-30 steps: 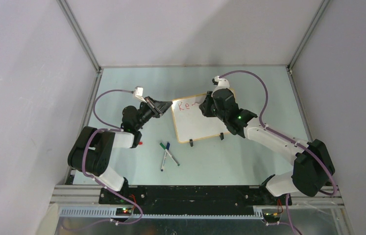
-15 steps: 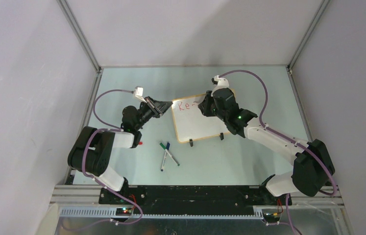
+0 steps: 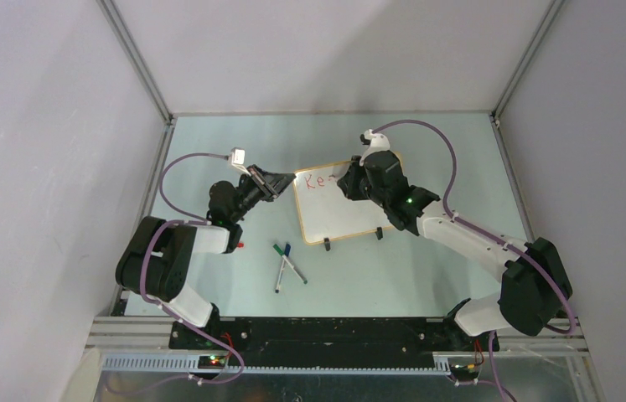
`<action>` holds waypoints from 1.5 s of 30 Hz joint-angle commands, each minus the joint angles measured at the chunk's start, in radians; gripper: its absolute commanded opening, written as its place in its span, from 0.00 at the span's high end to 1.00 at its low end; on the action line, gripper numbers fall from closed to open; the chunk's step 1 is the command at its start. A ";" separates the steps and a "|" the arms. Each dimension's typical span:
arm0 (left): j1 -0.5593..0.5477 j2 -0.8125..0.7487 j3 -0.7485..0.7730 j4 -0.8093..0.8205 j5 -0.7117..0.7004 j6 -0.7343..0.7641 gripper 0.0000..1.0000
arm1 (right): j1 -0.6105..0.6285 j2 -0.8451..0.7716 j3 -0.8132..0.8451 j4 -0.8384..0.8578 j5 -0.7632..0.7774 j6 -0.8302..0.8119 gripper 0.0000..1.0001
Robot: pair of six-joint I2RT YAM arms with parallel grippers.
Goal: Write a sentence on the whiteboard
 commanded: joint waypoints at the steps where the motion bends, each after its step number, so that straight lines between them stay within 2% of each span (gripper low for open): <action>1: -0.007 -0.042 0.008 0.016 -0.003 0.024 1.00 | 0.003 0.004 0.034 0.025 -0.009 -0.014 1.00; 20: -0.007 -0.052 0.006 0.001 -0.006 0.033 1.00 | 0.023 0.007 0.035 -0.040 0.031 -0.003 1.00; 45: -0.009 -0.055 0.006 -0.006 -0.007 0.038 1.00 | 0.010 -0.033 0.035 0.015 0.027 -0.008 1.00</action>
